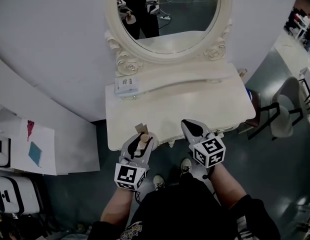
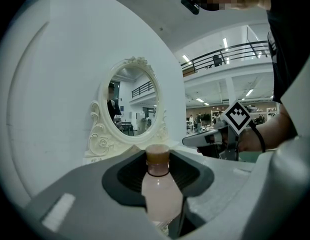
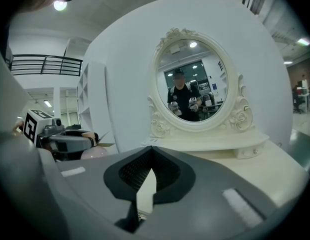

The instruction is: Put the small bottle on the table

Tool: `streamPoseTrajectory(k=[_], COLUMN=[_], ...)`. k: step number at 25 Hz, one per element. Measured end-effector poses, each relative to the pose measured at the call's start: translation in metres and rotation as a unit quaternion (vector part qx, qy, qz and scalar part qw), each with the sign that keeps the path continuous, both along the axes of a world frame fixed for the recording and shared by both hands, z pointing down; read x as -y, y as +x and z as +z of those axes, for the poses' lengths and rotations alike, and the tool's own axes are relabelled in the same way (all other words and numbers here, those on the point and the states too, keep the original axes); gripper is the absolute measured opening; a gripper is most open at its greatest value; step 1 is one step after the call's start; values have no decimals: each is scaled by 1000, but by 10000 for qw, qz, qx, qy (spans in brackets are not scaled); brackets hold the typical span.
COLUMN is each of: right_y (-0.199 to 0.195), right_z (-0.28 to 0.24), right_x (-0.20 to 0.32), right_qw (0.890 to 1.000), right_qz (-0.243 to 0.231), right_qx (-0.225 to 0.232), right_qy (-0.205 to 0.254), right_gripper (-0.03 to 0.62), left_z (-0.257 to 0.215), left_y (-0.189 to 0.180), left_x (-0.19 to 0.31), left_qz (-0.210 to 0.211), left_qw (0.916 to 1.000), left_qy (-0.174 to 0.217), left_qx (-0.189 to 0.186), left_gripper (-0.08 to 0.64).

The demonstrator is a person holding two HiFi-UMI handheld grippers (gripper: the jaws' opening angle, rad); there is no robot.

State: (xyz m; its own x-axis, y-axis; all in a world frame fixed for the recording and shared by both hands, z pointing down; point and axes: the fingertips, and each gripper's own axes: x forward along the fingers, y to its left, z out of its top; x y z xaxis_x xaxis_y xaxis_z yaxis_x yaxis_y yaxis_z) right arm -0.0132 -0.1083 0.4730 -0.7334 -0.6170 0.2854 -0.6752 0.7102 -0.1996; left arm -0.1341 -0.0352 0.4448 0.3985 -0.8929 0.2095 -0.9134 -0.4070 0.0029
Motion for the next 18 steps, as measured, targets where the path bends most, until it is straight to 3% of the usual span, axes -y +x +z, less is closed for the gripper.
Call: streamPoseTrajectory(k=[18], right_y=[43], right_z=[9], right_x=[60], right_qw=[9996], right_qz=[-296], right_qx=[11], right_qy=[-46], right_gripper=[28], left_z=[8], left_y=[46], left_x=[62], left_qz=[-281], left_qw=[9996], left_qy=[-7], left_qx=[71], left_gripper=[138])
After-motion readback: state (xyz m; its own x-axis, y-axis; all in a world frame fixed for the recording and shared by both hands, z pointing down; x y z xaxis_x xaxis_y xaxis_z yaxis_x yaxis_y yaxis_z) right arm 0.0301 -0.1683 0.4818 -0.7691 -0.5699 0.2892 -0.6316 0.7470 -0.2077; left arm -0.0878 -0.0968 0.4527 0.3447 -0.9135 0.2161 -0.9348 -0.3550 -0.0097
